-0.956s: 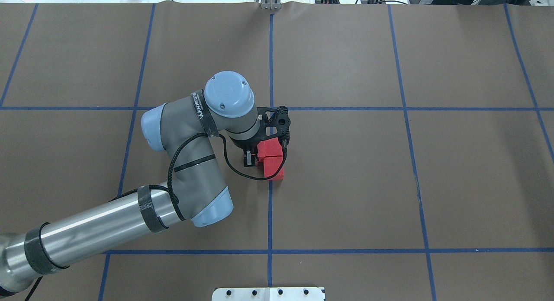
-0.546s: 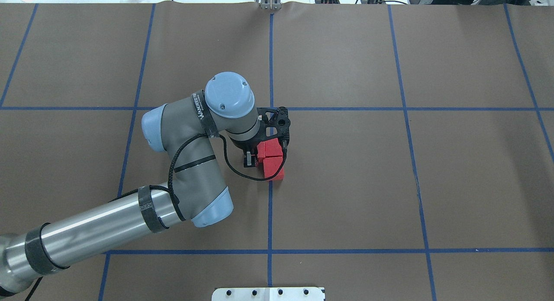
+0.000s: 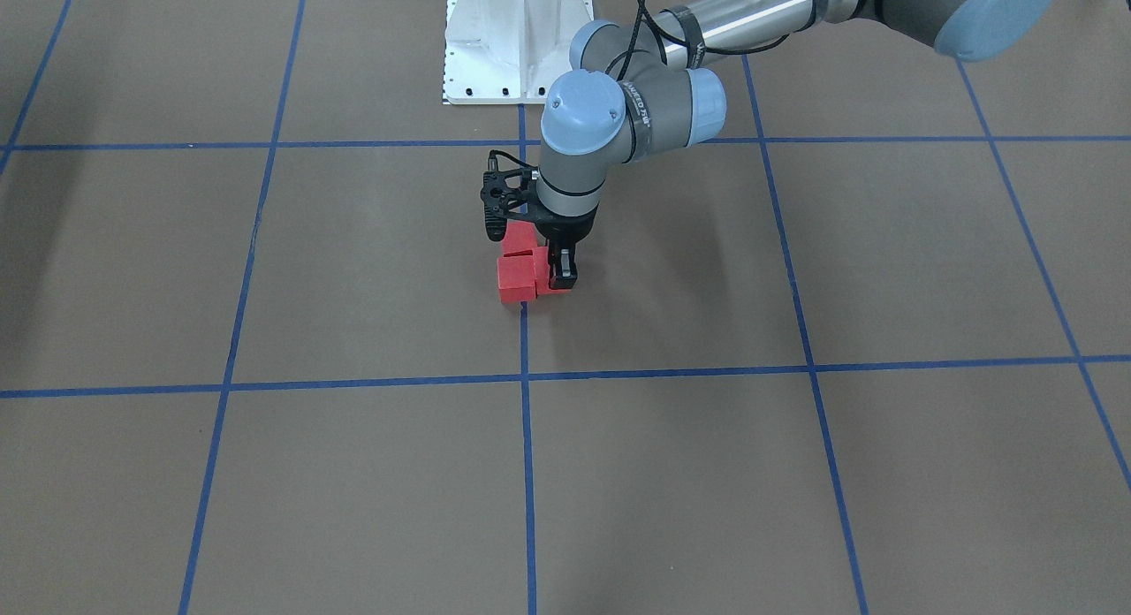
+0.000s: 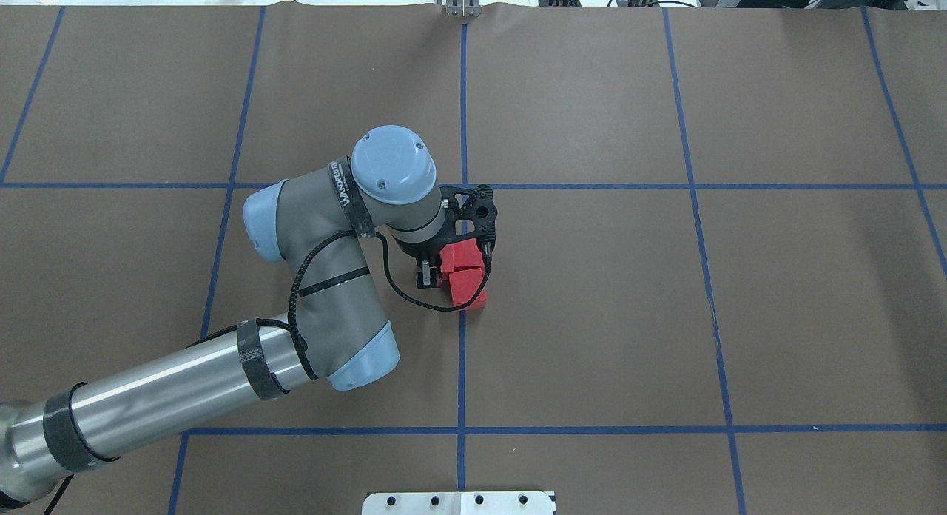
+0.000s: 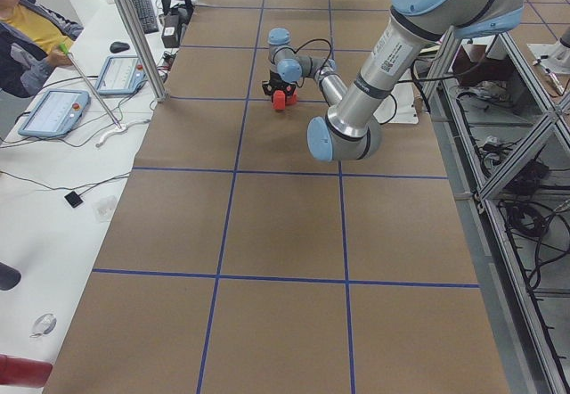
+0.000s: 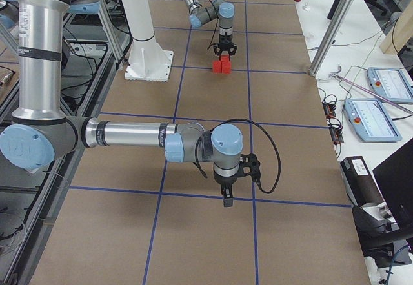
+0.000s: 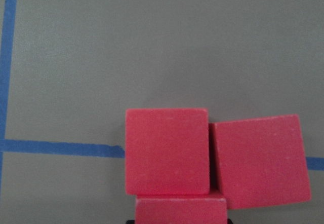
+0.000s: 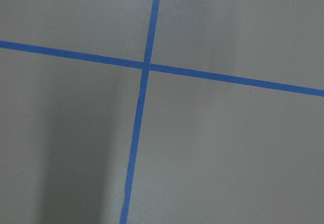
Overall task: Form red blocks into L shape at center
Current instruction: 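Place the cube beside the farther cube of the column and release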
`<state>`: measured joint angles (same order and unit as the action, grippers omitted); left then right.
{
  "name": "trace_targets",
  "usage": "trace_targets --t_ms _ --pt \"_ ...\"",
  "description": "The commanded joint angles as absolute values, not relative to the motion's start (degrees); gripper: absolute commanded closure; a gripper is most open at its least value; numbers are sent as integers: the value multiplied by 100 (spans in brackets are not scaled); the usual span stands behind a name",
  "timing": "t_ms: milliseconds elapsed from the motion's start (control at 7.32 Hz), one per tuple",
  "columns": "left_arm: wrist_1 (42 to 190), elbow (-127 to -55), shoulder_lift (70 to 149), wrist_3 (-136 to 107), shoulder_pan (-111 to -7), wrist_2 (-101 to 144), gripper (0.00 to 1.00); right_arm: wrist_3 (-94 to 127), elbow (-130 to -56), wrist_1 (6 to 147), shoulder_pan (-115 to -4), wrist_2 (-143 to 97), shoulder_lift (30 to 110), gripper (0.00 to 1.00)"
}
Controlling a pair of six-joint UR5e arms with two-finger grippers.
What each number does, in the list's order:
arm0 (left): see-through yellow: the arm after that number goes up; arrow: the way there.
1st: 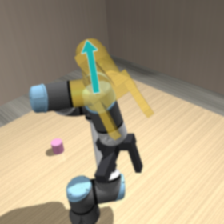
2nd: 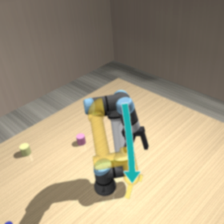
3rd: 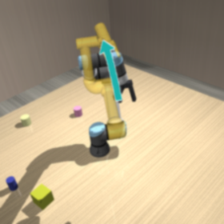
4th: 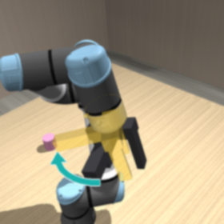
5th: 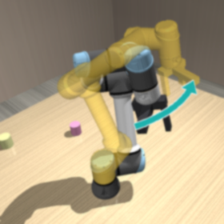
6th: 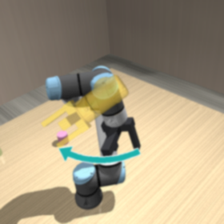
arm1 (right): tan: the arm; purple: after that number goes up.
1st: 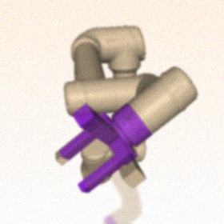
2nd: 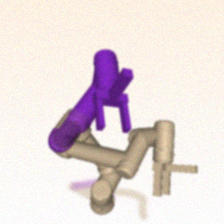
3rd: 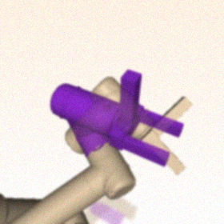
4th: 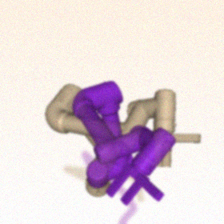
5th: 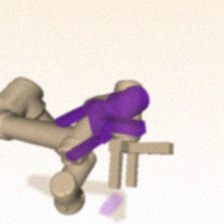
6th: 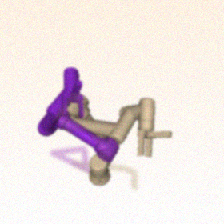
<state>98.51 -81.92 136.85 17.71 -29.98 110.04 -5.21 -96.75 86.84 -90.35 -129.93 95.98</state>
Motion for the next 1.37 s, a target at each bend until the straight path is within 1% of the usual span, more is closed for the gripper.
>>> trace_targets --t_ms 0,273,683,819,956,1229 --pt "10044 -8139 13658 1758 -2988 10995 46 -519 -9677 8684 -9035 -12990 9598 1" --pt "10248 -8025 13658 1732 -2988 10995 44 -519 -9677 8684 -9035 -12999 9598 1" --pt "10248 -8051 13658 1775 -2988 10995 30 -519 -9677 8684 -9035 -12999 9589 1" --pt "10231 -8068 13658 1784 -2997 10995 22 -519 -9677 8684 -9035 -12999 9580 1" --pt "10230 -8103 13650 1784 -3014 10986 2 -519 -9677 8684 -9035 -12999 9580 1" --pt "10196 -8357 13632 1784 -3102 10978 1 -519 -9677 8684 -9035 -12999 9571 1"
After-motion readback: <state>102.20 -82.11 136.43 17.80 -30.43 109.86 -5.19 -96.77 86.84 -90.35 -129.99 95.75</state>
